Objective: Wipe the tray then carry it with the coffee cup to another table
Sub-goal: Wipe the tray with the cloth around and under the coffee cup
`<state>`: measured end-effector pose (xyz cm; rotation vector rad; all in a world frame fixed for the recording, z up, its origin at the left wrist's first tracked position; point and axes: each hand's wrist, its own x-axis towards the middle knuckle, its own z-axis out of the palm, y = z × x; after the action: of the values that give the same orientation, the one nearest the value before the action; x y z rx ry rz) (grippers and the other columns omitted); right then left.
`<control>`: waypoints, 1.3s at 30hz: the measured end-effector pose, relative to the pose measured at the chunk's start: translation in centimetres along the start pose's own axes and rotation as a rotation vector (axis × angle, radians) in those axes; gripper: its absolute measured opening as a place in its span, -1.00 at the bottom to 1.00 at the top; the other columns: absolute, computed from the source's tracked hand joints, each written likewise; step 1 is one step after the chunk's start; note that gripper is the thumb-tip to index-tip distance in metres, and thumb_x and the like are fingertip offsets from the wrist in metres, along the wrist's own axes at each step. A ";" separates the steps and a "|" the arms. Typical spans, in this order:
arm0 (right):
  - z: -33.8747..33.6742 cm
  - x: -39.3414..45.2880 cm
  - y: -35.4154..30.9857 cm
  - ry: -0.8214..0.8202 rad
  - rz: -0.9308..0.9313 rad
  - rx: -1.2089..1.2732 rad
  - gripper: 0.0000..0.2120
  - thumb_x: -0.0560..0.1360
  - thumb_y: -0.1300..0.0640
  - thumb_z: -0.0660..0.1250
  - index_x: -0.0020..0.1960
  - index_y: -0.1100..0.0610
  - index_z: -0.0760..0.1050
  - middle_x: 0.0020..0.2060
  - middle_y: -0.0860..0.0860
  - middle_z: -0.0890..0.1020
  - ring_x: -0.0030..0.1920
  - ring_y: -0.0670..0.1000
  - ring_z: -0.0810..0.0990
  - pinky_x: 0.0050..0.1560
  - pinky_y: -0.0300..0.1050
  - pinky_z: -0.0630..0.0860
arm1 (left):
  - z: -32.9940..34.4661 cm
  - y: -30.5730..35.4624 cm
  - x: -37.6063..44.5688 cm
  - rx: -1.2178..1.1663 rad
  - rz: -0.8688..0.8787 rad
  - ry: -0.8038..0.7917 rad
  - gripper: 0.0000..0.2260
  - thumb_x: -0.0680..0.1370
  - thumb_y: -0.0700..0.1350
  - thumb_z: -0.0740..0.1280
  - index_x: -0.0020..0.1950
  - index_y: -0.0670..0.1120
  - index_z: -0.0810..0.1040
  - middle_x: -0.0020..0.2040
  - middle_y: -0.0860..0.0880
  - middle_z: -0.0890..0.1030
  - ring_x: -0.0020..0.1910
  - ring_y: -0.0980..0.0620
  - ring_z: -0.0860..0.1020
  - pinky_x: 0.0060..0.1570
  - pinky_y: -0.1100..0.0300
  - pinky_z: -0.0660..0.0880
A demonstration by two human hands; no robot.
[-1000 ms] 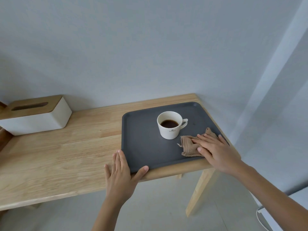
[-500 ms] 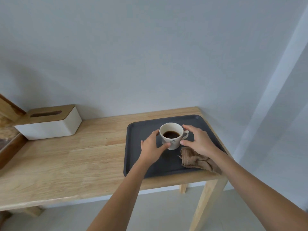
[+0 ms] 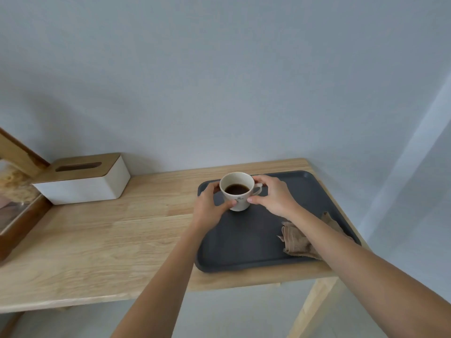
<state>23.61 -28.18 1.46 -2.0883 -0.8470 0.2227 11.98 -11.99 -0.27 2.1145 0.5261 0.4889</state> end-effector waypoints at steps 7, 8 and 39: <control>3.8 4.2 -1.8 -0.036 -0.026 0.010 -0.49 0.31 0.17 0.54 0.23 0.08 0.53 0.14 -0.03 0.64 0.17 -0.01 0.54 0.10 -0.18 0.36 | -3.1 -2.9 2.9 0.032 -0.064 0.005 -0.43 0.38 -0.01 0.52 0.33 -0.07 0.42 0.29 0.01 0.55 0.31 0.05 0.46 0.22 0.16 0.37; 4.2 4.6 -1.9 -0.037 -0.027 0.006 -0.50 0.31 0.17 0.54 0.23 0.07 0.53 0.14 -0.04 0.64 0.18 -0.01 0.54 0.11 -0.16 0.38 | -3.3 -3.2 3.1 0.030 -0.072 0.005 -0.43 0.38 -0.02 0.51 0.33 -0.07 0.42 0.29 0.01 0.55 0.31 0.05 0.46 0.24 0.14 0.37; 3.2 -6.2 2.8 -0.129 0.190 -0.796 -0.35 0.41 -0.44 -0.34 0.48 -0.35 -0.17 0.58 0.09 -0.09 0.47 0.46 -0.25 0.42 0.45 -0.16 | 3.5 -0.7 -9.4 0.747 -0.280 -0.035 0.03 0.31 0.55 0.04 0.56 -0.06 -0.13 0.54 -0.33 -0.08 0.55 -0.26 -0.12 0.49 -0.18 -0.18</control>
<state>18.95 -31.19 -3.59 -2.9304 -0.9030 0.1297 5.79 -18.97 -4.08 2.6743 1.0929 0.0865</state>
